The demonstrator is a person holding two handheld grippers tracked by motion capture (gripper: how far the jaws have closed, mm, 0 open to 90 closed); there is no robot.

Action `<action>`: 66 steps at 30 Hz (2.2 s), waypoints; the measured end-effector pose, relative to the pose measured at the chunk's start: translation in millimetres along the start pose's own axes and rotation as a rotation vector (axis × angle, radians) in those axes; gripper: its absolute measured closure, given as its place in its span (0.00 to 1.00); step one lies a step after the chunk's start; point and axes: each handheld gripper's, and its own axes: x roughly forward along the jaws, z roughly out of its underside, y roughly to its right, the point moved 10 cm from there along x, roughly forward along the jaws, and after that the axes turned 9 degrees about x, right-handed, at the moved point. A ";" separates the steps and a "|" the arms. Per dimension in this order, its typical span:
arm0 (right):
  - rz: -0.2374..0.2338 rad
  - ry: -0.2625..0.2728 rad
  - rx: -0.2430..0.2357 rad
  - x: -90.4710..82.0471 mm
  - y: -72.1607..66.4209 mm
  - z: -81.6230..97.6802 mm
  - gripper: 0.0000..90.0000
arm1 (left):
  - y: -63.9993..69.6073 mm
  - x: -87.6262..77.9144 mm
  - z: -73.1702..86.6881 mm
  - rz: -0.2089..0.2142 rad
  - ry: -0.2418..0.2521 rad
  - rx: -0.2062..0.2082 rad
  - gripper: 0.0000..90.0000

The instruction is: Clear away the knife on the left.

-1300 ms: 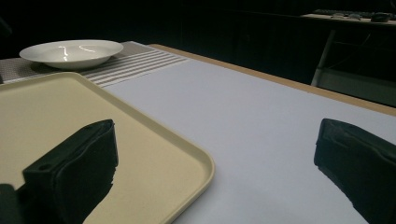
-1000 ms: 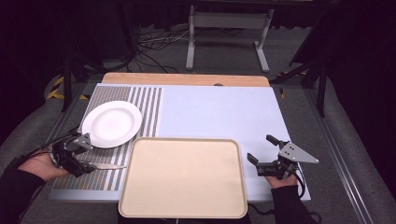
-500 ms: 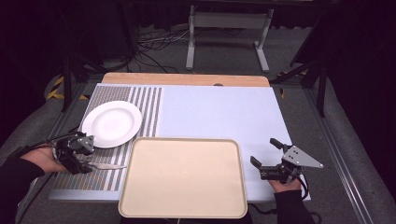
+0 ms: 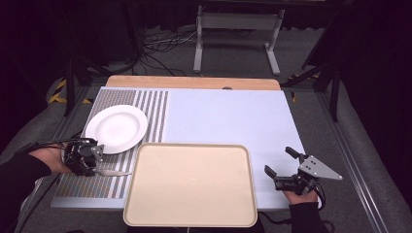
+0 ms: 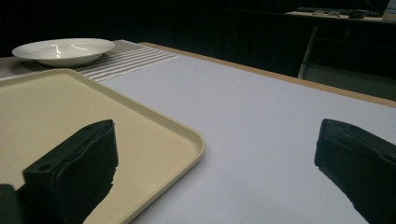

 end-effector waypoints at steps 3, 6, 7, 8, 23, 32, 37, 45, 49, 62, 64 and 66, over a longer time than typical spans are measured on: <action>-0.009 -0.005 -0.001 1.5 -0.7 0.8 0.00 | 1.3 0.1 -2.2 -0.009 -0.033 0.055 0.86; -0.016 -0.003 0.000 2.4 -1.6 0.5 0.00 | 3.0 0.8 -4.0 -0.026 -0.048 0.095 0.88; -0.016 -0.004 0.000 2.6 -1.7 0.4 0.00 | 3.3 1.4 -4.5 -0.026 -0.042 0.093 0.88; -0.017 -0.004 0.000 2.6 -1.9 0.2 0.00 | 3.3 1.3 -4.4 -0.025 -0.043 0.095 0.88; -0.026 0.006 0.010 2.2 -2.0 -1.2 0.00 | 3.8 1.7 -4.7 -0.026 -0.049 0.108 0.89; -0.026 0.002 0.009 2.8 -1.7 -0.6 0.00 | 4.2 0.9 -4.4 -0.028 -0.051 0.106 0.89; -0.028 0.005 0.009 3.6 -1.6 -0.8 0.00 | 3.2 -0.9 -5.8 -0.046 -0.075 0.112 0.89; -0.027 0.002 0.009 3.9 -1.8 -1.1 0.00 | 4.1 -28.3 -6.0 -0.081 -0.092 0.110 0.89; -0.031 0.005 0.004 3.8 -1.9 -1.8 0.00 | 5.1 -47.6 -10.4 -0.099 -0.066 0.114 0.89; -0.033 0.006 0.009 3.2 -2.1 -2.5 0.00 | 7.7 -75.0 -34.3 -0.102 -0.008 0.015 0.89; -0.034 0.006 0.008 3.8 -2.2 -2.5 0.00 | 8.0 -80.8 -38.7 -0.094 -0.002 0.016 0.89; -0.033 0.005 0.009 3.7 -2.2 -2.5 0.00 | 9.3 -84.4 -44.5 -0.086 0.024 -0.009 0.89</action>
